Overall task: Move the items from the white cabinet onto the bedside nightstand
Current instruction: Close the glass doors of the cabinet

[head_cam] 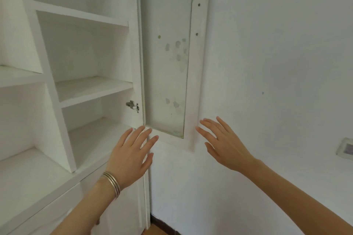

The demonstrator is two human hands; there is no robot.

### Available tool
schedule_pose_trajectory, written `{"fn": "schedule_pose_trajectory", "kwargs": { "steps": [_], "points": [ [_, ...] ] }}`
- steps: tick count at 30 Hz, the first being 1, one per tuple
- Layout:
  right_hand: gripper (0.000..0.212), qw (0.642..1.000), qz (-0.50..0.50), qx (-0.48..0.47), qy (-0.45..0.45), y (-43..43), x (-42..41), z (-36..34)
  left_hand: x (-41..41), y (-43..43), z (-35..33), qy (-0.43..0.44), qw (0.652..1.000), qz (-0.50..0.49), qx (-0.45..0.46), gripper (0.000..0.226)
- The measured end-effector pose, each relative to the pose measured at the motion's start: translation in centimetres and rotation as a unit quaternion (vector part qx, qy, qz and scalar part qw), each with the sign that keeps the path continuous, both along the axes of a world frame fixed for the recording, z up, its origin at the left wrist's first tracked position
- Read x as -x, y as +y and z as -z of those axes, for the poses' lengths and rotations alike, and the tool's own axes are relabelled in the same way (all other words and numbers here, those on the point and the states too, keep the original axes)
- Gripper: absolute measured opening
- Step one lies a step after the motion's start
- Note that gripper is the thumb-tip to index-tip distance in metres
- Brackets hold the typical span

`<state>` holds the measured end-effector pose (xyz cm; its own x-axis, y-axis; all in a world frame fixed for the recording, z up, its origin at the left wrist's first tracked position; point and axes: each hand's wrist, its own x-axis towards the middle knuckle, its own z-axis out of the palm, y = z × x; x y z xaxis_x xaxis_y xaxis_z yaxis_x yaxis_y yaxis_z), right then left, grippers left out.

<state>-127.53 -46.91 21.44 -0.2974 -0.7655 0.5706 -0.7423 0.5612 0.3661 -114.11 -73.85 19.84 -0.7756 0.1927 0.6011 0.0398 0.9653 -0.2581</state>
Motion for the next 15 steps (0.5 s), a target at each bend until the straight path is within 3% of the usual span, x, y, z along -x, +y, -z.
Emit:
{"fn": "schedule_pose_trajectory", "kwargs": {
  "steps": [5, 10, 15],
  "points": [
    [0.043, 0.999, -0.007, 0.017, 0.039, -1.6, 6.7, -3.3, 7.5, -1.1, -2.9, 0.026, 0.999, 0.015, 0.012, 0.046],
    [0.049, 0.994, 0.023, 0.103, 0.037, -3.0, 12.1, -4.8, 12.8, -2.4, -4.0, 0.049, 0.997, 0.039, 0.038, 0.046],
    [0.053, 0.996, 0.02, 0.076, 0.036, -4.2, 16.7, -5.3, 15.6, -3.5, -3.6, 0.056, 0.996, 0.048, 0.049, 0.045]
  ]
}}
